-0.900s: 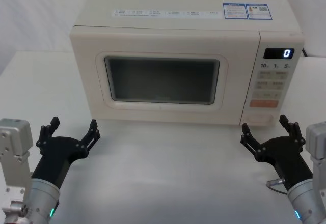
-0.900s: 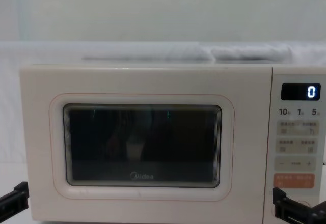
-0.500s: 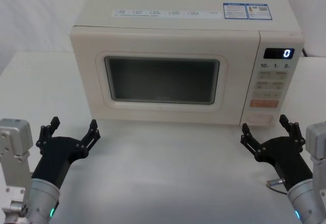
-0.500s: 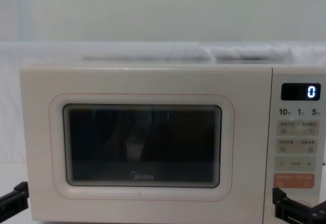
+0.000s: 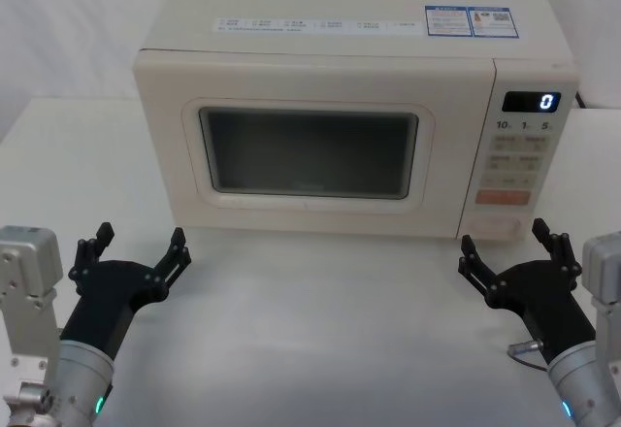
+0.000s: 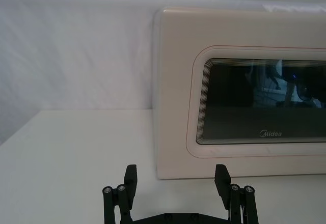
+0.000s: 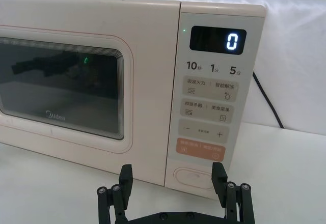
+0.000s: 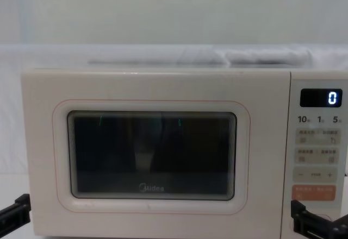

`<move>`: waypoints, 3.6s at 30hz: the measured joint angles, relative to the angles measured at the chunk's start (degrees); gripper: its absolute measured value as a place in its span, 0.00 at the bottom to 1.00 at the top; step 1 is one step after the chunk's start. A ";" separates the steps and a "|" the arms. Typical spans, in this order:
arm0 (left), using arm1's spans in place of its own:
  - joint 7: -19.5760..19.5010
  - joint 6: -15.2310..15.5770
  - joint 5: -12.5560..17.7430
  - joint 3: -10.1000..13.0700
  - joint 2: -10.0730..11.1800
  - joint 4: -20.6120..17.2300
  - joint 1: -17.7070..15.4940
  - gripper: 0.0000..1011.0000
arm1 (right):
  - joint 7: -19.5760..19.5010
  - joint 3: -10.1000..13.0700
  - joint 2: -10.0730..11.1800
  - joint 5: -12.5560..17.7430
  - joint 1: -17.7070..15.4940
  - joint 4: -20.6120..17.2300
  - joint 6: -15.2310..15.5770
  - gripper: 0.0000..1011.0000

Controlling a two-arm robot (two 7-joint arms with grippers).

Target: Press the button to open the microwave door with one hand; close the microwave door with the other hand.

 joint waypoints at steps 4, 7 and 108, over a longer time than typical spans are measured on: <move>0.00 0.00 0.00 0.00 0.00 0.00 0.00 0.99 | 0.00 0.00 0.00 0.00 0.00 0.00 0.00 0.99; 0.00 0.00 0.00 0.00 0.00 0.00 0.00 0.99 | 0.00 0.00 0.00 0.00 0.00 0.00 0.00 0.99; 0.00 0.00 0.00 0.00 0.00 0.00 0.00 0.99 | 9.34 5.13 -5.58 4.06 11.87 14.75 8.14 0.00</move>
